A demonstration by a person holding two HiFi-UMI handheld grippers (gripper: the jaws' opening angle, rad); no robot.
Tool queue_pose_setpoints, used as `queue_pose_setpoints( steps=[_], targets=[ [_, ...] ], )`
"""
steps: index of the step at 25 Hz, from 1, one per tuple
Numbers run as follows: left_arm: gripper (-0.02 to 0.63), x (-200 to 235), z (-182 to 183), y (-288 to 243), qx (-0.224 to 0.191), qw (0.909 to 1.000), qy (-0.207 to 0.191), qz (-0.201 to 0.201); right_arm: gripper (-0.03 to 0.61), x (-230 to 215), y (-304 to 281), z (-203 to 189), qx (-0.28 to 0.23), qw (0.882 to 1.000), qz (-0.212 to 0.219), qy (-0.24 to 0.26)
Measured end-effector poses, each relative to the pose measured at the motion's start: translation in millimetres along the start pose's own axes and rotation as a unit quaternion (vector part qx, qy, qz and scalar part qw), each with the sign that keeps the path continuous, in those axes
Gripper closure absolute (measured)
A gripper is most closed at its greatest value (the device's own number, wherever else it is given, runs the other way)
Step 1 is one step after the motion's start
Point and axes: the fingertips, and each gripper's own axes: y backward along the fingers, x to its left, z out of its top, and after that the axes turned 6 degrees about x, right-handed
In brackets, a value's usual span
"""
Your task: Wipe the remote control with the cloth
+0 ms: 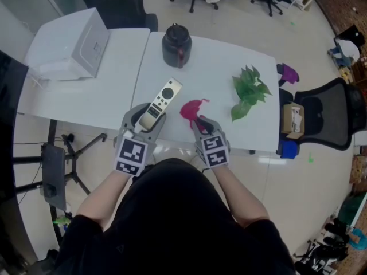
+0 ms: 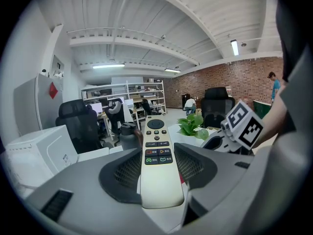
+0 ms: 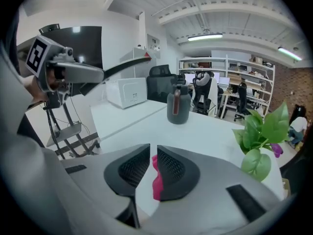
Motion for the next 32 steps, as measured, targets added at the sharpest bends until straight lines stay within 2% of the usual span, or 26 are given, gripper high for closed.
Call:
queue_pose_setpoints(
  steps=[2,5,8,11,17,19,21,25,32],
  targets=[
    [0.403,-2.0,1.3,2.9,0.000,1.0000,0.001,0.002,0.495,-6.0,-21.6,-13.2,0.028,1.000,-0.001,0.006],
    [0.403,-5.7,3.3,6.9,-0.003,1.0000,-0.004,0.002,0.388,-16.6,-54.2,-34.5,0.076,0.997,-0.008,0.017],
    [0.403,-9.6,5.9,10.5,-0.005,0.9999,-0.010,0.001,0.350,-23.2,-82.3,-54.0,0.126,0.991,-0.007,0.037],
    [0.403,-12.2,9.8,15.6,-0.008,0.9999,-0.006,0.004,0.347,-27.1,-102.8,-68.0,0.164,0.985,0.001,0.042],
    [0.403,-15.7,14.0,22.9,-0.013,0.9995,-0.029,0.004,0.348,-37.7,-119.8,-86.5,0.220,0.975,0.008,0.016],
    [0.403,-14.9,14.6,24.5,-0.013,0.9996,-0.022,0.008,0.393,-33.7,-121.5,-92.2,0.231,0.973,0.024,-0.004],
    [0.403,-13.8,14.0,25.6,-0.011,0.9997,-0.016,0.012,0.431,-31.3,-122.2,-90.6,0.228,0.973,0.028,-0.010],
    [0.403,-14.2,11.9,23.6,-0.010,0.9996,-0.023,0.012,0.459,-31.5,-113.6,-78.7,0.208,0.978,0.026,-0.015],
    [0.403,-10.4,10.1,9.7,-0.010,0.9992,-0.037,0.013,0.460,-36.9,-55.0,-11.8,0.074,0.997,0.026,-0.020]
  ],
)
